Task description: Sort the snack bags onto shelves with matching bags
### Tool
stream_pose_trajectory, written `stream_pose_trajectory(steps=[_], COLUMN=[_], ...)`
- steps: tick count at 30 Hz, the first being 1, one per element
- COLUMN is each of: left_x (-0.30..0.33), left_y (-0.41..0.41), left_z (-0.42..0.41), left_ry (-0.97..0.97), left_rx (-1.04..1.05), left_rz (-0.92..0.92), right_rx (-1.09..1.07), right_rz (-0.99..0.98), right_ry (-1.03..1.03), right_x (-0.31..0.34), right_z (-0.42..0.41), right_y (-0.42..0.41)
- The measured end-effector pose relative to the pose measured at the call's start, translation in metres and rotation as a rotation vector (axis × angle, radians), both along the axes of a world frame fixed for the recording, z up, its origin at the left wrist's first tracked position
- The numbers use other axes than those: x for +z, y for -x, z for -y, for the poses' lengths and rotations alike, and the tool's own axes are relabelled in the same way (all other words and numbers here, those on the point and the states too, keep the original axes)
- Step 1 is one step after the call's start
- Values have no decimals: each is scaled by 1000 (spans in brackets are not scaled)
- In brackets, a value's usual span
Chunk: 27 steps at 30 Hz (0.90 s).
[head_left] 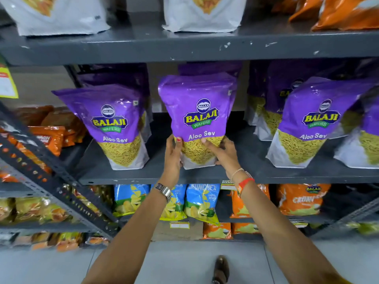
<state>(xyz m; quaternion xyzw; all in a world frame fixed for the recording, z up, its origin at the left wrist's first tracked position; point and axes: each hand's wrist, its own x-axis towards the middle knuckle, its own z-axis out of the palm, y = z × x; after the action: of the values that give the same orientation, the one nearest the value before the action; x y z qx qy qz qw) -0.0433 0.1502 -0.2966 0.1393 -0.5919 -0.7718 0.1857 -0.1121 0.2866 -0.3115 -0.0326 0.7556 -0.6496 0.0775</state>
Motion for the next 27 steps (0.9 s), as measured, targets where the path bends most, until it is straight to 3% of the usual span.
stream_pose_trajectory(steps=[5, 9, 12, 18, 27], left_x=[-2, -13, -16, -30, -28], left_y=[16, 20, 20, 18, 20], left_z=[-17, -18, -18, -18, -23], left_ry=[53, 78, 77, 133, 190], left_rx=[-161, -206, -184, 59, -17], left_rz=[52, 65, 95, 115, 86], right_rx=[-159, -158, -126, -84, -103], right_rz=[-5, -23, -34, -15, -22], right_ry=[19, 12, 10, 115, 50], right_x=[-4, -10, -14, -27, -28], right_z=[-22, -27, -29, -41, -39], right_y=[-3, -6, -7, -15, -10])
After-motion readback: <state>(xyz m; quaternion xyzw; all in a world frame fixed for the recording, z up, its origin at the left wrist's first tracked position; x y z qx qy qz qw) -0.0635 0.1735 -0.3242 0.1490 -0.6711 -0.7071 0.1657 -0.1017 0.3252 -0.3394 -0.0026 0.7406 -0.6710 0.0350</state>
